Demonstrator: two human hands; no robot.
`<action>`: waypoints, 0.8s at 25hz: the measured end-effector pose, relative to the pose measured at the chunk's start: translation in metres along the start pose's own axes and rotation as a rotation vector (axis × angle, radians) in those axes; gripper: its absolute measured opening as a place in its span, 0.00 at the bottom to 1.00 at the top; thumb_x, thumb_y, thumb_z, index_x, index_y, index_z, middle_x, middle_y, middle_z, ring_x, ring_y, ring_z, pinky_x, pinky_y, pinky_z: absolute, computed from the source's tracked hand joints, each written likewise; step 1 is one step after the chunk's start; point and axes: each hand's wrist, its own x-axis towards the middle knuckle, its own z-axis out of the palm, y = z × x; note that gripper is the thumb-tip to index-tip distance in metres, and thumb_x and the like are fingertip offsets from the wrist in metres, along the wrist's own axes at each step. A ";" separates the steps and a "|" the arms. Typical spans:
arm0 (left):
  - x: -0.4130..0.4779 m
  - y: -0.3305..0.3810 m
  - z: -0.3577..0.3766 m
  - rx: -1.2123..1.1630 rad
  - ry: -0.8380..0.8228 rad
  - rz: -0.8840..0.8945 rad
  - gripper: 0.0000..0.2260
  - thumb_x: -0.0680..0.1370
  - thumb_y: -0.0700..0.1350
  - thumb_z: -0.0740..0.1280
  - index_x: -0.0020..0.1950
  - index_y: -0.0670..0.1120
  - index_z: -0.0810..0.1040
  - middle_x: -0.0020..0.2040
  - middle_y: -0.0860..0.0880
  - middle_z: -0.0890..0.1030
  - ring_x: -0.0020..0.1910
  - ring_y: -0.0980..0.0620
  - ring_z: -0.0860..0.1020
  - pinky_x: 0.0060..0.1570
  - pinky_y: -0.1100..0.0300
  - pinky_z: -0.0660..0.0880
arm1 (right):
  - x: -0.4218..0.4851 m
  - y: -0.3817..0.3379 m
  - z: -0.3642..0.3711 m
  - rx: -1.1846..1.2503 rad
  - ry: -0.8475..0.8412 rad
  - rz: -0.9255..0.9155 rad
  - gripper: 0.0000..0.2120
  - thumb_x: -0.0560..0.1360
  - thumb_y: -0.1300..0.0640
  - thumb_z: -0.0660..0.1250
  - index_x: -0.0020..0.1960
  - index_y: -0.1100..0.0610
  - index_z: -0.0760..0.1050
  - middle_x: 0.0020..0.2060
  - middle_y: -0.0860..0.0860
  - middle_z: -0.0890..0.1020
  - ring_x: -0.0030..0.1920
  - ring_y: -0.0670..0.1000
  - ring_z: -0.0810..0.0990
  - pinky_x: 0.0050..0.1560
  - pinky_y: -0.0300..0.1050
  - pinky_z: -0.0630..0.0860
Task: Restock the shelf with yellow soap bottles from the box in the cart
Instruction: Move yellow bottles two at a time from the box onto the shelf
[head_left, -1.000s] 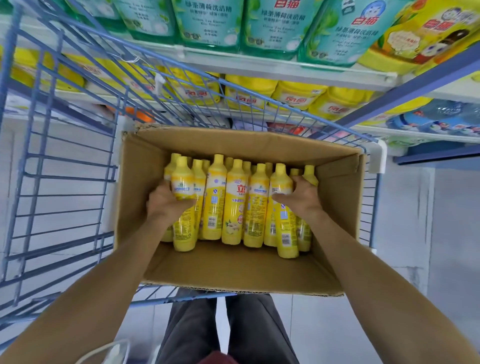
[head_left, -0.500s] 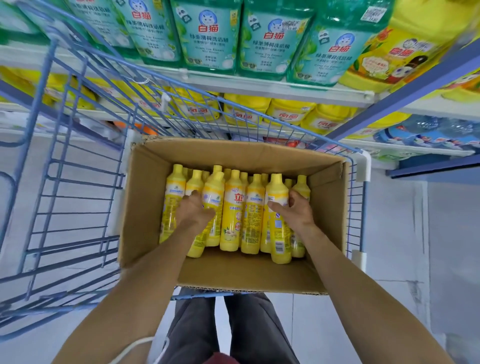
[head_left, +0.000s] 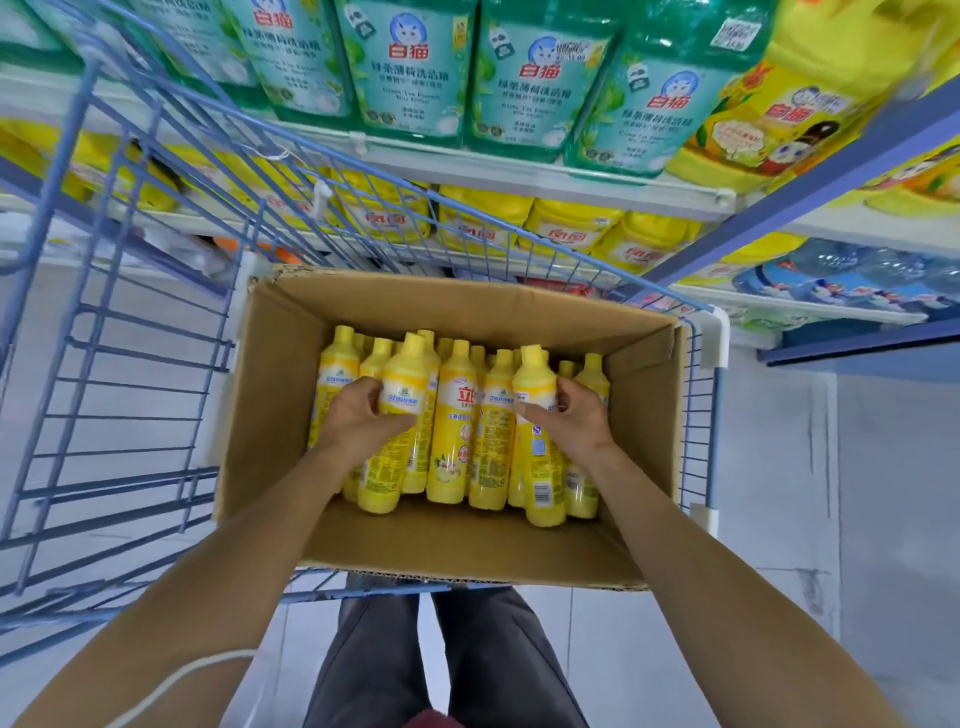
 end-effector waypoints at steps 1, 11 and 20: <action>-0.008 0.008 -0.002 -0.028 -0.013 0.030 0.17 0.68 0.45 0.81 0.54 0.49 0.81 0.48 0.53 0.85 0.48 0.55 0.83 0.50 0.53 0.81 | -0.006 -0.006 0.000 0.022 -0.007 -0.031 0.15 0.72 0.51 0.79 0.56 0.49 0.80 0.46 0.41 0.84 0.49 0.40 0.84 0.43 0.33 0.79; -0.111 0.161 -0.044 -0.166 -0.046 0.474 0.18 0.70 0.36 0.79 0.57 0.44 0.81 0.50 0.50 0.86 0.45 0.61 0.83 0.45 0.67 0.77 | -0.090 -0.129 -0.026 0.376 0.002 -0.379 0.16 0.73 0.58 0.78 0.59 0.54 0.82 0.51 0.51 0.88 0.54 0.54 0.86 0.56 0.57 0.82; -0.184 0.286 -0.143 -0.231 0.136 0.751 0.19 0.70 0.45 0.80 0.59 0.48 0.81 0.53 0.52 0.85 0.51 0.57 0.83 0.52 0.61 0.80 | -0.153 -0.294 -0.085 0.483 -0.003 -0.699 0.14 0.74 0.58 0.77 0.58 0.52 0.82 0.52 0.50 0.88 0.54 0.52 0.86 0.56 0.56 0.82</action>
